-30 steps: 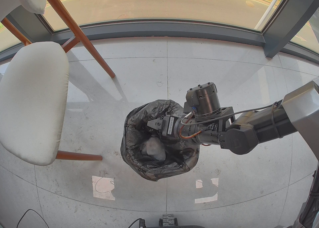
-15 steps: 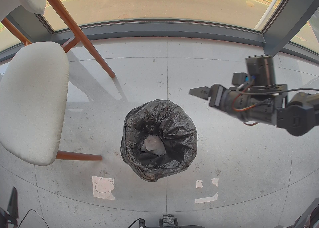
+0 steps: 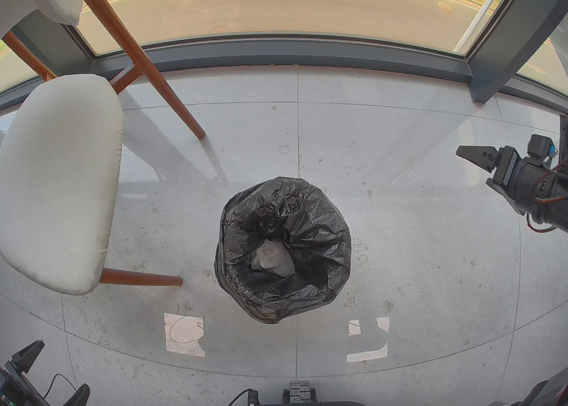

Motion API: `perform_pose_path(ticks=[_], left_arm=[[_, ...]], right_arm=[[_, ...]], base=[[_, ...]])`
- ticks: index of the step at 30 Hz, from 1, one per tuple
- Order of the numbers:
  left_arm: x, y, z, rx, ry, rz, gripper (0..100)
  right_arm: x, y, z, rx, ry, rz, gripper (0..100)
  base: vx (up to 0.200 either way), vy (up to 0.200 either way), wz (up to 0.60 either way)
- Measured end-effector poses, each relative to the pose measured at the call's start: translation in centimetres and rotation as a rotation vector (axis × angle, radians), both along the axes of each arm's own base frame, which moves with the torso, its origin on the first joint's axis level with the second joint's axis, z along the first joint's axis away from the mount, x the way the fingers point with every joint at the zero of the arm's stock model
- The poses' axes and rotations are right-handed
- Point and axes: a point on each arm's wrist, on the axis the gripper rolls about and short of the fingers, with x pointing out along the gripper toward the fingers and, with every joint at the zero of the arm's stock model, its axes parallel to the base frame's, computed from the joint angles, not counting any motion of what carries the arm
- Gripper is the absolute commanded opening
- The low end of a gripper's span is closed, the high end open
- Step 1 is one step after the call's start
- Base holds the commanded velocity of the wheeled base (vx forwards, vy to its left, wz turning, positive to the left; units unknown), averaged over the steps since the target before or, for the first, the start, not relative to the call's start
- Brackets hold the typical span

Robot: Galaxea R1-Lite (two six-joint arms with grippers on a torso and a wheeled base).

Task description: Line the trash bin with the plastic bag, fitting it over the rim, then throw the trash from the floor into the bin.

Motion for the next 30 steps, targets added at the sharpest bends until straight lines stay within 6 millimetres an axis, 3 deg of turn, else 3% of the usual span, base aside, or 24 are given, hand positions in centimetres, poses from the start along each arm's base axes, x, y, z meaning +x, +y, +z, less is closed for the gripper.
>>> perform_pose_path(ticks=[8, 18, 21, 30], left_arm=[[0.3, -0.5, -0.1, -0.016, -0.011, 0.156, 100], [0.9, -0.7, -0.6, -0.019, -0.113, 0.170, 100], [0.9, -0.8, -0.8, -0.035, -0.108, 0.175, 100], [0.8, -0.9, -1.0, -0.049, -0.121, 0.229, 100]], right_arm=[[-4.9, -2.2, -2.3, -0.098, -0.004, -0.016, 100], [-11.9, -5.0, -4.9, -0.172, -0.101, -0.106, 100], [-14.7, -5.6, -6.4, -0.233, -0.157, -0.127, 100], [-20.4, -6.3, -11.6, -0.405, -0.218, -0.150, 100]], base=[[0.000, 0.000, 0.00], [0.000, 0.000, 0.00], [0.000, 0.000, 0.00], [0.000, 0.000, 0.00]])
